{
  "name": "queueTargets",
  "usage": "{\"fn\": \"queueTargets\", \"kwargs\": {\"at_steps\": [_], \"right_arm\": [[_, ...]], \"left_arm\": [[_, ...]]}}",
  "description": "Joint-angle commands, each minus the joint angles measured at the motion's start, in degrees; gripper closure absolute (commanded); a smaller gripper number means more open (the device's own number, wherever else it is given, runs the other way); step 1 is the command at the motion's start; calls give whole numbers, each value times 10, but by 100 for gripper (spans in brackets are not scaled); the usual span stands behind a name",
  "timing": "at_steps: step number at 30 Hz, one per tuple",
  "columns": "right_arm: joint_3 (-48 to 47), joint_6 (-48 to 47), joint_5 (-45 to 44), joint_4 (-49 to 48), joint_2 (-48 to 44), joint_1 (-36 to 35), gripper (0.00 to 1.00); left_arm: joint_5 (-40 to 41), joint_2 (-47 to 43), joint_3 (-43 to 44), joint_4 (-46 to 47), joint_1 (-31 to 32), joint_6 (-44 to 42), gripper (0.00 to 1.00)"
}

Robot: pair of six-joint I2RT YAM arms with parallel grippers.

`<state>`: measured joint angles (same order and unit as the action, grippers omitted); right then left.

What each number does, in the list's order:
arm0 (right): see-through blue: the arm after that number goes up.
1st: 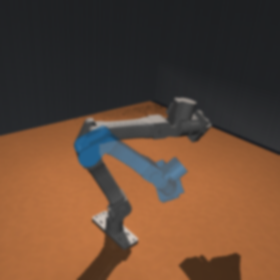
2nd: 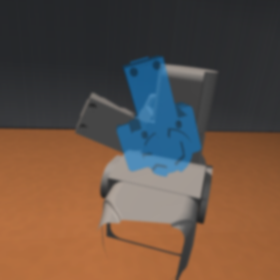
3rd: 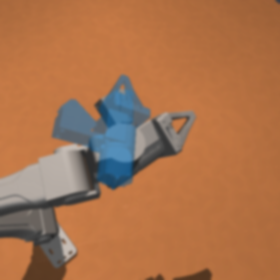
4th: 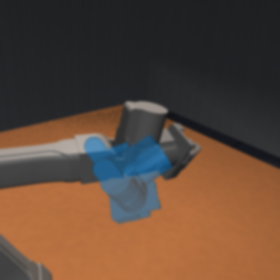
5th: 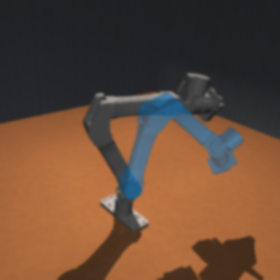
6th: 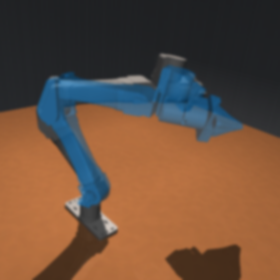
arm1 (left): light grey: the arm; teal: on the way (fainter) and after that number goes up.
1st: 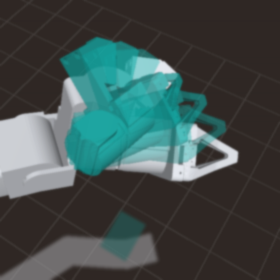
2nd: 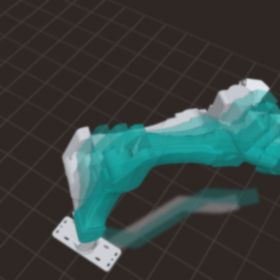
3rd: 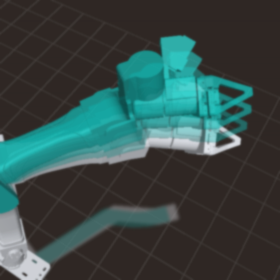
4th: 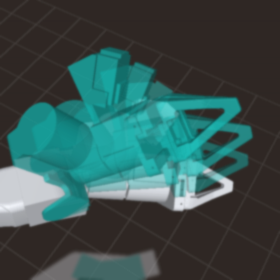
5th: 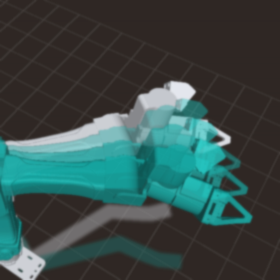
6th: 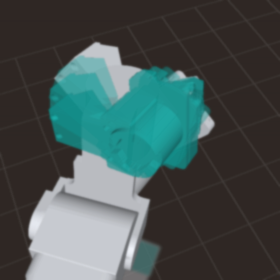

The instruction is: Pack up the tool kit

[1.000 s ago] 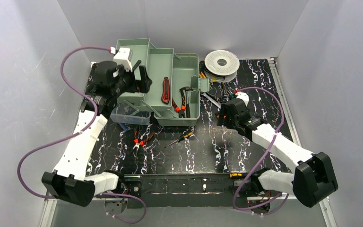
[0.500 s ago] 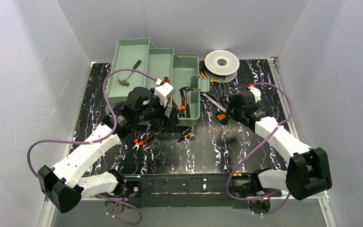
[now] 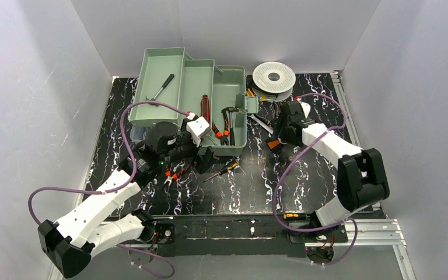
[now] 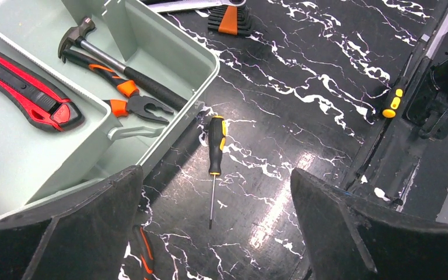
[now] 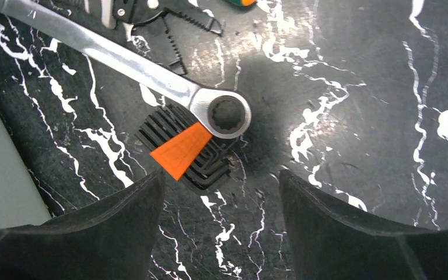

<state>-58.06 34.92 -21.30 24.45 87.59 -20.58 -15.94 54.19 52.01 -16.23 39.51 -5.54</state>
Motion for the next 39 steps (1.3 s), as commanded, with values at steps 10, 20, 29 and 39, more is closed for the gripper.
{"fn": "queueTargets", "kwargs": {"at_steps": [10, 20, 29, 39], "right_arm": [[-6, -9, 128, -11, -17, 2, 24], [46, 0, 114, -43, -65, 3, 24], [57, -19, 118, -41, -96, 5, 25], [60, -20, 127, -46, -109, 7, 25]], "left_arm": [[-19, 66, 3, 9, 7, -9, 4], [188, 173, 6, -5, 140, 15, 14], [274, 299, 11, 30, 154, 101, 17], [228, 398, 23, 66, 154, 71, 34]]}}
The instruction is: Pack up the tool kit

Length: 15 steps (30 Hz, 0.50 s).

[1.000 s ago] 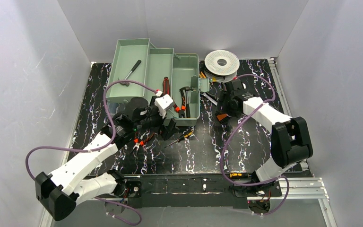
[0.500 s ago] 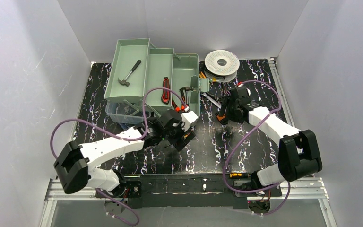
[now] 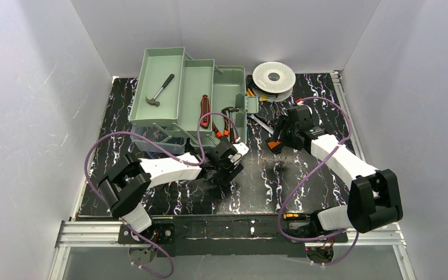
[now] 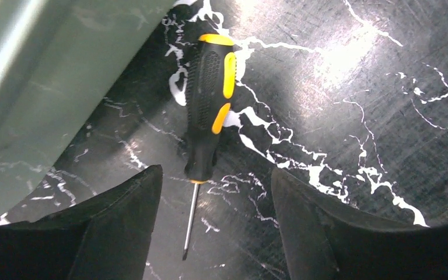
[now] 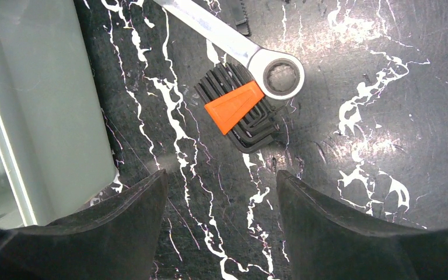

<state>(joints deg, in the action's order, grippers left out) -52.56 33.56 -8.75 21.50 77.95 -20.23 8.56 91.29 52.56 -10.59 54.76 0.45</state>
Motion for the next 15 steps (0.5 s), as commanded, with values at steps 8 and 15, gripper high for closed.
{"fn": "queueTargets", "kwargs": {"at_steps": [8, 15], "right_arm": [[5, -6, -9, -7, -22, 7, 25], [12, -3, -12, -3, -37, 8, 25]], "left_arm": [[-39, 83, 18, 43, 2, 66, 86], [-57, 23, 28, -2, 2, 59, 100]]}}
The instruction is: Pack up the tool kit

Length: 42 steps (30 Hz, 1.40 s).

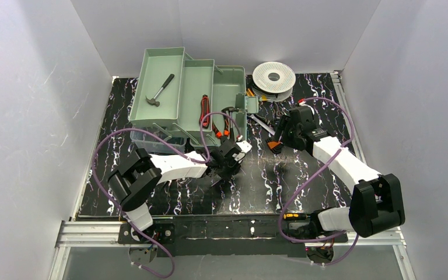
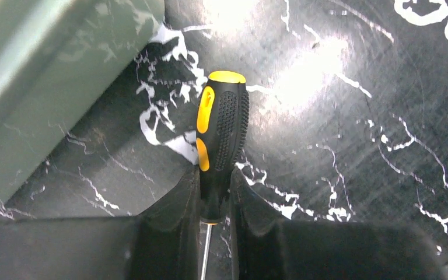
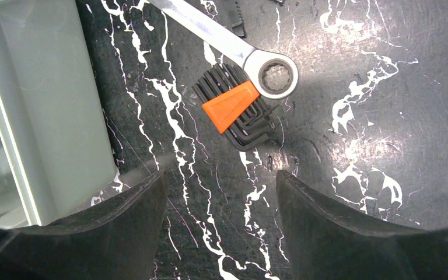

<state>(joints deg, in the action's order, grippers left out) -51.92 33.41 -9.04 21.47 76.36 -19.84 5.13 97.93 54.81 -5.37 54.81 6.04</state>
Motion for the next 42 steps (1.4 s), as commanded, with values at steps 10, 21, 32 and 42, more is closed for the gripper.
{"fn": "queueTargets", "kwargs": {"at_steps": [10, 21, 32, 42], "right_arm": [[8, 1, -9, -6, -32, 4, 26], [-17, 2, 28, 9, -37, 4, 27], [-16, 15, 78, 37, -65, 5, 28], [5, 18, 46, 34, -96, 5, 28]], "left_arm": [[-10, -240, 89, -107, -7, 22, 100], [-19, -227, 302, -151, -228, 87, 100], [13, -30, 431, -116, -293, 64, 100], [111, 93, 481, -107, -310, -12, 100]]}}
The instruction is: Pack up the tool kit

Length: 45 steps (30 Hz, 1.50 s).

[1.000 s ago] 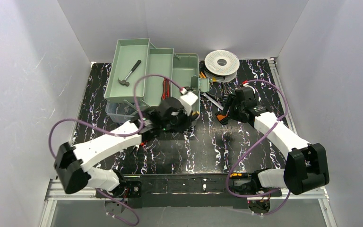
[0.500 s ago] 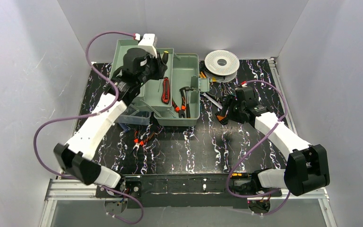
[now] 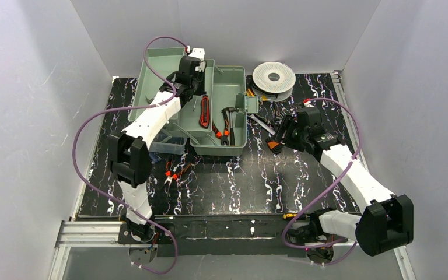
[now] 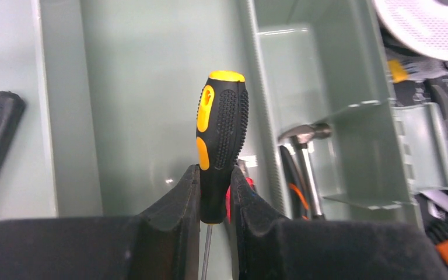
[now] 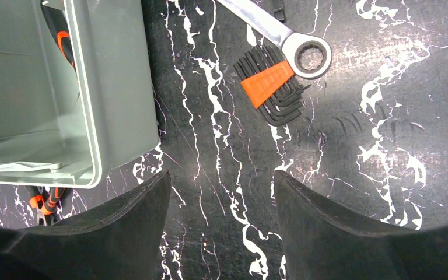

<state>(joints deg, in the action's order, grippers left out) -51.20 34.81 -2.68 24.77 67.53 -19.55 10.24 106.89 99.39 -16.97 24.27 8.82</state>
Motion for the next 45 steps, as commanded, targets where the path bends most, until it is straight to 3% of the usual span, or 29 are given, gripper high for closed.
{"fn": "queueTargets", "kwargs": {"at_steps": [1, 8, 9, 15, 16, 17, 22, 31, 35, 40, 45], "right_arm": [[-5, 3, -21, 4, -6, 3, 28], [-28, -1, -29, 14, 13, 2, 28], [-30, -2, -29, 15, 16, 2, 28], [-41, -4, -44, 12, 28, 2, 28], [-48, -6, -50, 14, 32, 3, 27], [-58, -11, -55, 15, 36, 3, 27], [-113, -37, -64, 19, 66, 4, 27], [-181, -104, -93, -9, 151, 24, 26], [-243, -141, -66, 4, 219, 50, 26], [-371, -244, -29, 97, 338, 59, 21], [-403, -275, -23, 101, 398, 84, 22]], "left_arm": [[65, 11, 36, 11, -5, -47, 100], [92, 59, 63, -6, -9, -70, 100], [90, 60, 64, -7, -9, -70, 91], [16, 41, 64, -10, -10, -78, 17], [-4, 32, 63, -12, -10, -75, 7], [-22, 23, 63, -14, -9, -69, 3], [-98, -51, 16, -14, -6, 10, 2], [-160, -280, -211, 47, 71, 81, 2], [-199, -380, -274, 5, 80, 50, 2], [-210, -467, -312, -95, 80, -77, 2], [-218, -556, -404, -49, 82, -125, 2]]}}
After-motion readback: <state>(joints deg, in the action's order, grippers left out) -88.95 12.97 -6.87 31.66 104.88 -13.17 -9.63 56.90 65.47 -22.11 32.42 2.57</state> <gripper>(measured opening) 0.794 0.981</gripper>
